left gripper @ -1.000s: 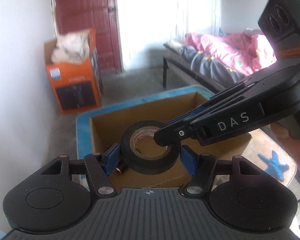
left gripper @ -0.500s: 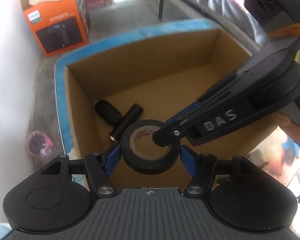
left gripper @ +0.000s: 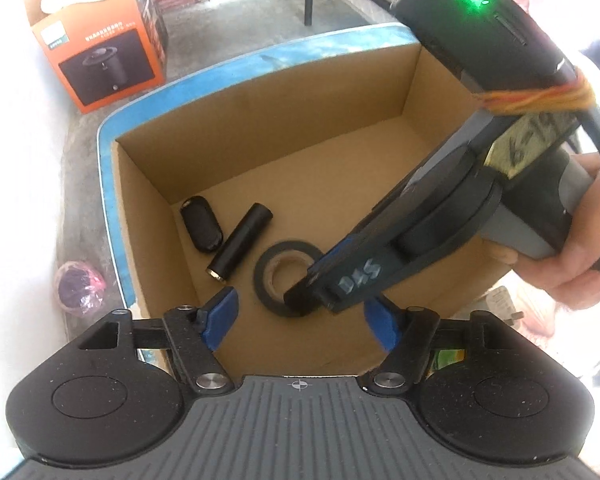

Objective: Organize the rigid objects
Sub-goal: 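Carry the tape roll into the cardboard box and open the right tool, then move the right tool to the pink plastic lid on the table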

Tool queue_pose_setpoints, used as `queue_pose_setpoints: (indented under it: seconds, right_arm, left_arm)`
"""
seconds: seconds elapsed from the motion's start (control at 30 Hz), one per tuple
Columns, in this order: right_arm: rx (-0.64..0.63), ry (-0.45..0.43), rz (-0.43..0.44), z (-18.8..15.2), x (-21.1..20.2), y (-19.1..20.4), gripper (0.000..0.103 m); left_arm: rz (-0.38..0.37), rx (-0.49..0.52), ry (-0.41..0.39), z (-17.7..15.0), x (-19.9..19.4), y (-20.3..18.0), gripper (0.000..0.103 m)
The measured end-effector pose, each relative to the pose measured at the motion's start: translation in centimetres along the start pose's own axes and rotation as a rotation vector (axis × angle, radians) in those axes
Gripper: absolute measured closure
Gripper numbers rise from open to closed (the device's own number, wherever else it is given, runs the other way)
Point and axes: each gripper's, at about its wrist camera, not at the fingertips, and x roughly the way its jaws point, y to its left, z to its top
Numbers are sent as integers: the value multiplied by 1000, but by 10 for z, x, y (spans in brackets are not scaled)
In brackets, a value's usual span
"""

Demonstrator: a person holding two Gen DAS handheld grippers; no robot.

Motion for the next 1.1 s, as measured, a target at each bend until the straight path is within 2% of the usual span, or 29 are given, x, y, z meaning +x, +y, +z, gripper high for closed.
queue_pose_setpoints:
  seconds: [0.13,0.3,0.47,0.57,0.7,0.83,1.0,1.1]
  right_arm:
    - [7,-78,-5,-4,-29,-4,77]
    - [36,-128,-33,-6,-52,-9,76]
    - [48,-68,-103,2,-38,-10,76]
    - [-25,-26,-231,7,-18,-4,76]
    - [-112,32,-337,6,-6,-1,76]
    - [-161,92,-401,7,11,-2,76]
    - [-195,177,-428,12,43,7,76]
    - [-197,164,-408,21,51,18,75]
  left_arm:
    - [11,-20,-64,-8,-21,-1,26]
    - [38,-81,-200,-25,-55,1,19]
    - [40,-186,-343,-53,-76,10,10]
    - [46,-251,-385,-72,-79,17,10]
    - [75,-337,-414,-100,-78,34,6]
    - [126,-395,-376,-119,-62,40,5]
    - [138,-440,-363,-140,-56,39,5]
    - [128,-450,-369,-150,-56,35,5]
